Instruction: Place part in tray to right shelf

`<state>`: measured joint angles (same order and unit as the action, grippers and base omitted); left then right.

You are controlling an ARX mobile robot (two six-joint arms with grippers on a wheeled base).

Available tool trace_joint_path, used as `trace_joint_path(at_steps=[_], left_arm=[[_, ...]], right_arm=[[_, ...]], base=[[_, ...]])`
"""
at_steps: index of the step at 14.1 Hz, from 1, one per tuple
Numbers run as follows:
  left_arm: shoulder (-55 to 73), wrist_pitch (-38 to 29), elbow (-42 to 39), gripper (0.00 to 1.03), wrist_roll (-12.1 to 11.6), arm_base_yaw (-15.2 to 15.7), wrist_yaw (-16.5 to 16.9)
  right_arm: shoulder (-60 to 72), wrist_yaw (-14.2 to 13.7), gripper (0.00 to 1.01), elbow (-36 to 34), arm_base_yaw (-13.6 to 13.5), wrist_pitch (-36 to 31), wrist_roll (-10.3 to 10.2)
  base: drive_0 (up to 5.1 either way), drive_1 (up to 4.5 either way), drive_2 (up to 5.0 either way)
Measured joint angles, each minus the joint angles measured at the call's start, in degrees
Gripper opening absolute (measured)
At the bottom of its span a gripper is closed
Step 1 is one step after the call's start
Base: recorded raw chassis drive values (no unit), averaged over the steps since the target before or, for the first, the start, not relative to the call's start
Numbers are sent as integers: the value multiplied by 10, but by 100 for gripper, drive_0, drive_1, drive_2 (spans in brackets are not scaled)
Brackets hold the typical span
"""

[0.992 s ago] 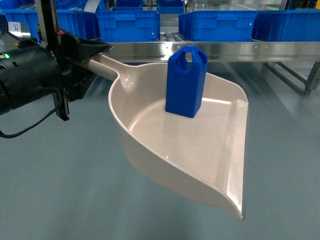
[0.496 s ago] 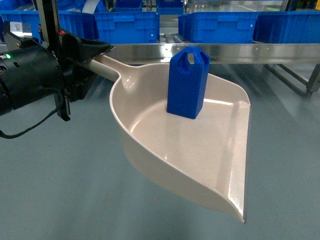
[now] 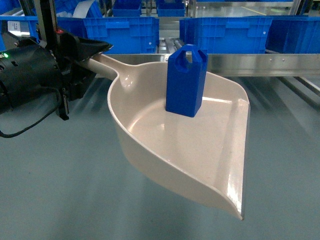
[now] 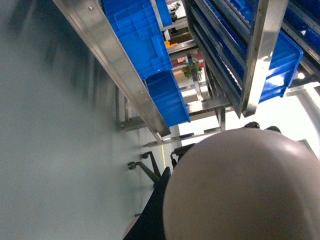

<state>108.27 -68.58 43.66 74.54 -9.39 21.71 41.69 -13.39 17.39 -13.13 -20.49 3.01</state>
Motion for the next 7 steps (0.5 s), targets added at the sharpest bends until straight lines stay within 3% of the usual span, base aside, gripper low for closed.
trace_joint_path(at_steps=[4, 7], left_arm=[[0, 2, 0, 14, 0, 0, 0], [0, -1, 0, 14, 0, -4, 3]], right_arm=[[0, 1, 98, 0, 0, 0, 0], [-2, 0, 98, 0, 0, 1, 0]], base=[[285, 207, -499], [21, 454, -413]])
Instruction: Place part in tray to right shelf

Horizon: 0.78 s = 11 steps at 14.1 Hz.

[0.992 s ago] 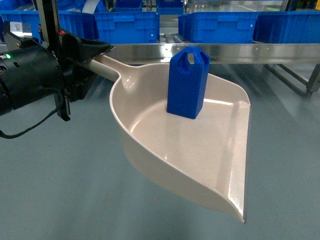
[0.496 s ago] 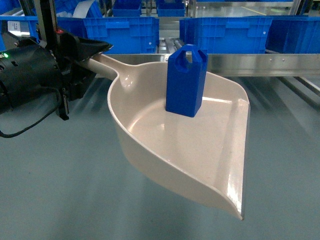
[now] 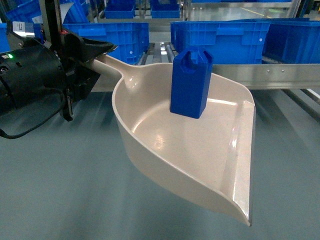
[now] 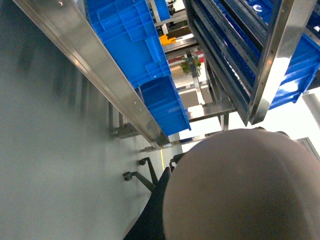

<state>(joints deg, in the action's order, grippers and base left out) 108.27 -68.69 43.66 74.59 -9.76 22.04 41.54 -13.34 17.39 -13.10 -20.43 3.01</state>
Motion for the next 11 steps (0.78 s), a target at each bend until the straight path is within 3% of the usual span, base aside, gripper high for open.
trace_joint_path(at_steps=[6, 11], left_arm=[[0, 0, 0, 14, 0, 3, -2], [0, 5, 0, 14, -1, 2, -2]], right_arm=[[2, -1, 98, 0, 0, 0, 0], [1, -1, 98, 0, 0, 0, 0]], base=[[107, 541, -326], [-23, 409, -456]])
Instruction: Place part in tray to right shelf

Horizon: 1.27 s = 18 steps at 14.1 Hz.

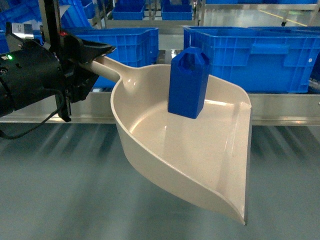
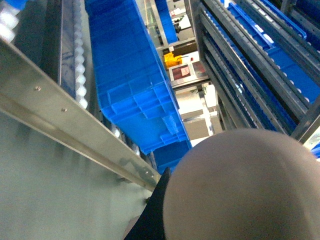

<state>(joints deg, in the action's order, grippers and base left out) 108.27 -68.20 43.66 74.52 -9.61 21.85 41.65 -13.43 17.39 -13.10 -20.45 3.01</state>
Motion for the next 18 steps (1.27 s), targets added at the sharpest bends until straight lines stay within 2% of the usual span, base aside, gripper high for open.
trace_joint_path(at_steps=[10, 18], left_arm=[[0, -4, 0, 14, 0, 0, -1], [0, -4, 1, 14, 0, 2, -2]], right_arm=[[0, 0, 98, 0, 0, -1, 0], [2, 0, 98, 0, 0, -1, 0]], base=[[-2, 425, -428], [0, 0, 0]])
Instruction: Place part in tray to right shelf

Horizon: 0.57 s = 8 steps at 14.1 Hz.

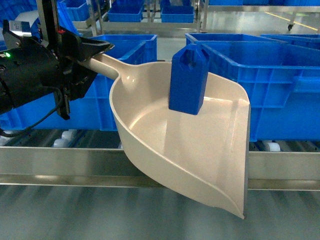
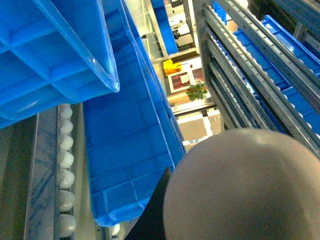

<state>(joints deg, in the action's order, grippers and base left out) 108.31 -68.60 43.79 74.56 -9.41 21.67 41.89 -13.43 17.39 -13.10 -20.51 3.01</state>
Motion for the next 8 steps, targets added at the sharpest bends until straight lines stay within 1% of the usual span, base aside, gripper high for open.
trace_joint_path(at_steps=[8], left_arm=[[0, 0, 0, 14, 0, 0, 0]], right_arm=[[0, 0, 98, 0, 0, 0, 0]], base=[[0, 0, 0]])
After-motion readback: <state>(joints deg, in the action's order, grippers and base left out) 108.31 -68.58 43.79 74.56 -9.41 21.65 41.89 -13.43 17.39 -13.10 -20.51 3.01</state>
